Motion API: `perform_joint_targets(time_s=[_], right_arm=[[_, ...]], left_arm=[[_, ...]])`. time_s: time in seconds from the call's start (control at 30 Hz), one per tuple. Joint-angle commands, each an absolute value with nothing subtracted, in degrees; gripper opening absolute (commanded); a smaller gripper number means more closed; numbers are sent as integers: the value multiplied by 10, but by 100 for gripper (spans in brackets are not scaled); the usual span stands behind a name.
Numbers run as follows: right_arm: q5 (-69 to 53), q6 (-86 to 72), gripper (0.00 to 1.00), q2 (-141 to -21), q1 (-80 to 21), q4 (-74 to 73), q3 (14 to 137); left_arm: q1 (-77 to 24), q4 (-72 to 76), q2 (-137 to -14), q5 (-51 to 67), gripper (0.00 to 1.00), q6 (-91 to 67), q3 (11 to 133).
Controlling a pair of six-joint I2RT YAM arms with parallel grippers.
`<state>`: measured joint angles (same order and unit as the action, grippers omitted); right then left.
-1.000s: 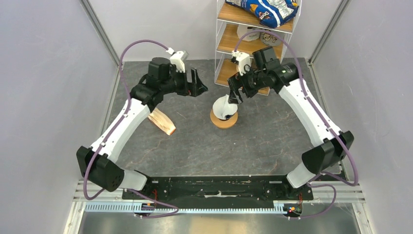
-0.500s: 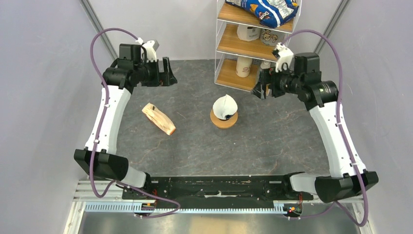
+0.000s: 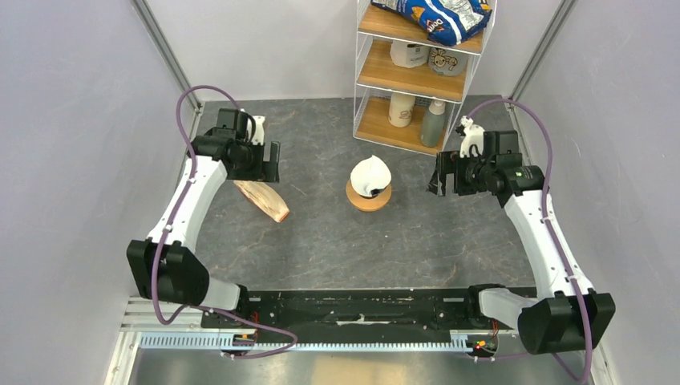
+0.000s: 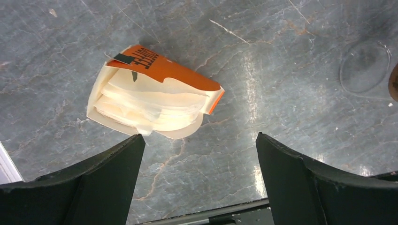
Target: Place the coffee filter in the dripper
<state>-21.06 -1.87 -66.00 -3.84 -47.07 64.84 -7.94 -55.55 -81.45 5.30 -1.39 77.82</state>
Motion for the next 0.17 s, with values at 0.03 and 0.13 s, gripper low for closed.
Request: perform_joint_targets(time_s=[0.03,0.13], right_arm=[[-215,-6,97,-645,-35,-419,644],[-215,-4,97,-647,-35,-417,648]], left_arm=[[-77,-492,-782,17,97,5,777],[-78,-488,-781,14,98,5,782]])
